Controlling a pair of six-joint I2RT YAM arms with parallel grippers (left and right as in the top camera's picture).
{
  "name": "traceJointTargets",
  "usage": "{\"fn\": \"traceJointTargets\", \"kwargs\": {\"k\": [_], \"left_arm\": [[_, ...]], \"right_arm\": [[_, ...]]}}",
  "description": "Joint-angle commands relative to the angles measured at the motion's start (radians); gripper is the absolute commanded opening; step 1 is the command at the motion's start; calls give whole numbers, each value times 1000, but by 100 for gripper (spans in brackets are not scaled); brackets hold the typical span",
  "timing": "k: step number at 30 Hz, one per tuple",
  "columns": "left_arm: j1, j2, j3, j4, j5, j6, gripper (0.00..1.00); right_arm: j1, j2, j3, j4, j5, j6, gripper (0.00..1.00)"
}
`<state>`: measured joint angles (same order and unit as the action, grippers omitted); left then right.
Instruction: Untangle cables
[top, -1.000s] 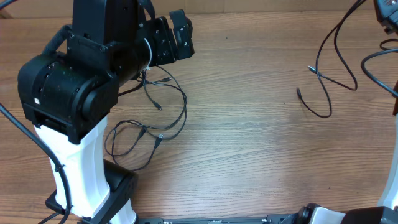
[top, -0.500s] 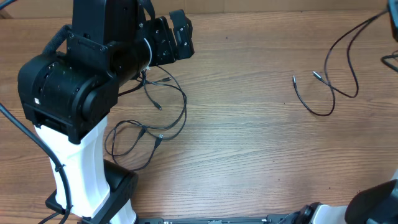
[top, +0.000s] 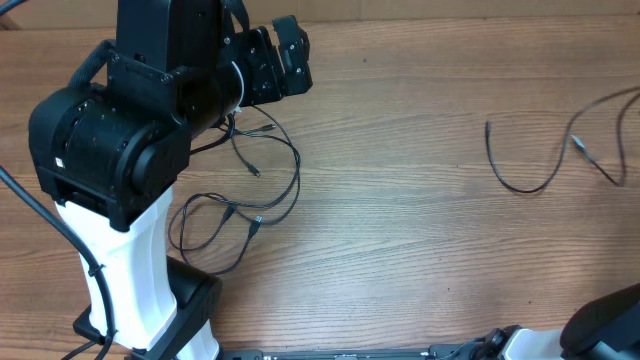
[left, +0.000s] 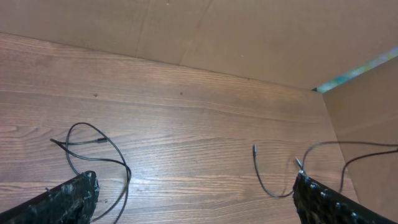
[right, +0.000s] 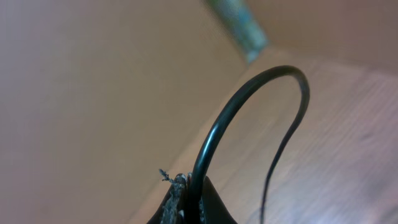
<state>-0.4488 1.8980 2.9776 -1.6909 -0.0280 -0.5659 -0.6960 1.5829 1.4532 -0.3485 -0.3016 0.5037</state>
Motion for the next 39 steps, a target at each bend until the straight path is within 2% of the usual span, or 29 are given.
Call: {"fn": "traceJointTargets", "kwargs": {"k": [1, 5, 15, 28, 29, 30, 31, 32, 33, 39], "left_arm": [[5, -13, 2, 2, -12, 21, 99], [5, -13, 2, 2, -12, 21, 100], [5, -13, 2, 2, -12, 21, 100], [5, -13, 2, 2, -12, 21, 99], [5, -13, 2, 2, -12, 21, 99], [5, -13, 2, 2, -12, 21, 100], [5, -13, 2, 2, -13, 21, 99], [5, -13, 2, 2, -12, 21, 100], [5, -13, 2, 2, -12, 21, 100], [5, -13, 2, 2, -12, 21, 100]], "right_arm": [[-2, 32, 18, 10, 235, -148, 4], [-2, 85, 18, 24, 245, -251, 4], [-53, 236, 18, 24, 294, -237, 4], [-210, 327, 17, 32, 300, -78, 6], [-216, 332, 17, 31, 299, -63, 18], [-221, 338, 17, 28, 290, -55, 34], [-224, 343, 16, 27, 270, -55, 71], [-224, 346, 15, 25, 251, -55, 96], [-224, 347, 13, 26, 225, -55, 100], [-219, 348, 13, 28, 23, -55, 100]]}}
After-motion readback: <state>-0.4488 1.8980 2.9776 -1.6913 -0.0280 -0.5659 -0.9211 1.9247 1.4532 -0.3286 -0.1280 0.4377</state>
